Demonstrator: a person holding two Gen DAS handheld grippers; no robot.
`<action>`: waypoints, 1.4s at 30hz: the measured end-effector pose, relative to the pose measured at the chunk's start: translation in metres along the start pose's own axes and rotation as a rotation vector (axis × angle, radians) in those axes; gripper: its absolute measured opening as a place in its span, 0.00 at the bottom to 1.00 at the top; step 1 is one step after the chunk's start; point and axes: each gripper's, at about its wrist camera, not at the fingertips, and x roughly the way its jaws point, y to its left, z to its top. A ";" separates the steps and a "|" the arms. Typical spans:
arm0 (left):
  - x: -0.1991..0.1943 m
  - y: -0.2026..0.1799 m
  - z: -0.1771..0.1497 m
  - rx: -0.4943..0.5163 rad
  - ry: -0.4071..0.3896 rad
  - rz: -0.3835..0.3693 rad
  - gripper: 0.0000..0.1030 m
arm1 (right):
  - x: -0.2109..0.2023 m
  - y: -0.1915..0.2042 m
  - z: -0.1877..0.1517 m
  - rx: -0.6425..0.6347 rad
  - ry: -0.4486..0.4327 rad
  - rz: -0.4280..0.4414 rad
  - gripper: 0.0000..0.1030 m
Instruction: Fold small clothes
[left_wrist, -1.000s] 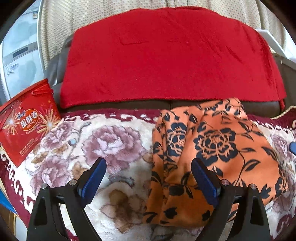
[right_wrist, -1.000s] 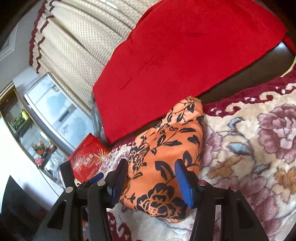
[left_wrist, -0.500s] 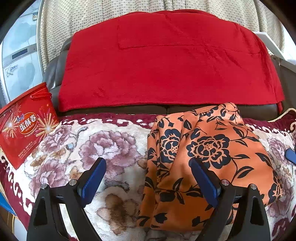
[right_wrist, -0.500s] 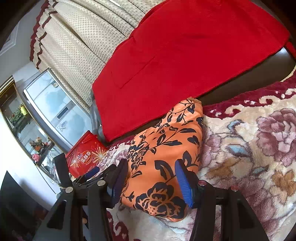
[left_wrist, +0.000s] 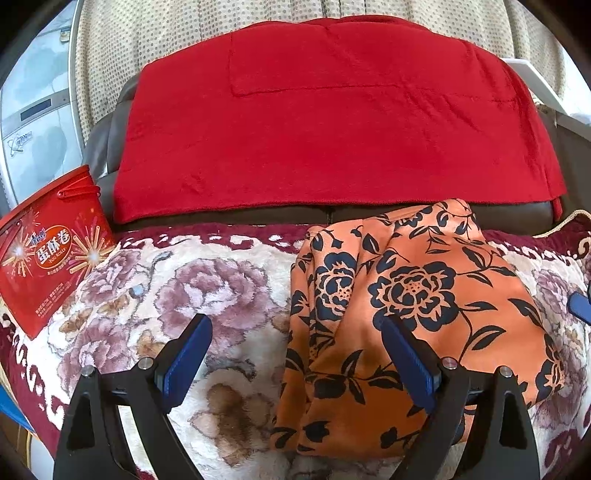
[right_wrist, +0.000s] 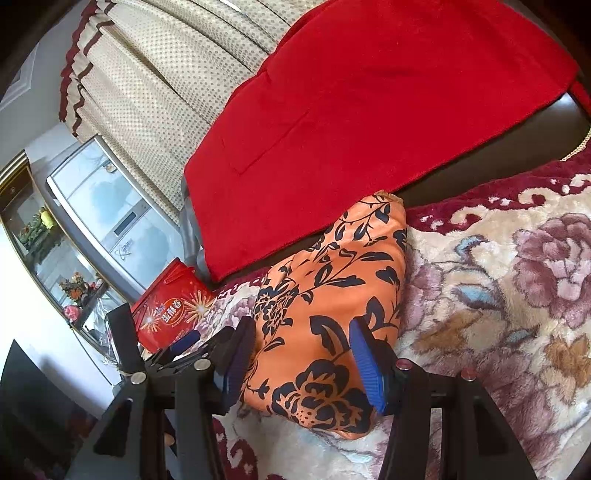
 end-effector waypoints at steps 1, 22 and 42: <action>0.000 0.000 0.000 0.000 0.000 0.000 0.91 | 0.000 0.000 0.000 0.000 0.000 0.001 0.55; 0.008 0.002 -0.003 0.008 0.029 -0.002 0.91 | 0.002 -0.003 0.001 0.013 0.007 -0.001 0.55; 0.019 0.003 -0.007 0.007 0.073 0.018 0.91 | 0.005 -0.002 -0.002 0.014 0.026 0.005 0.55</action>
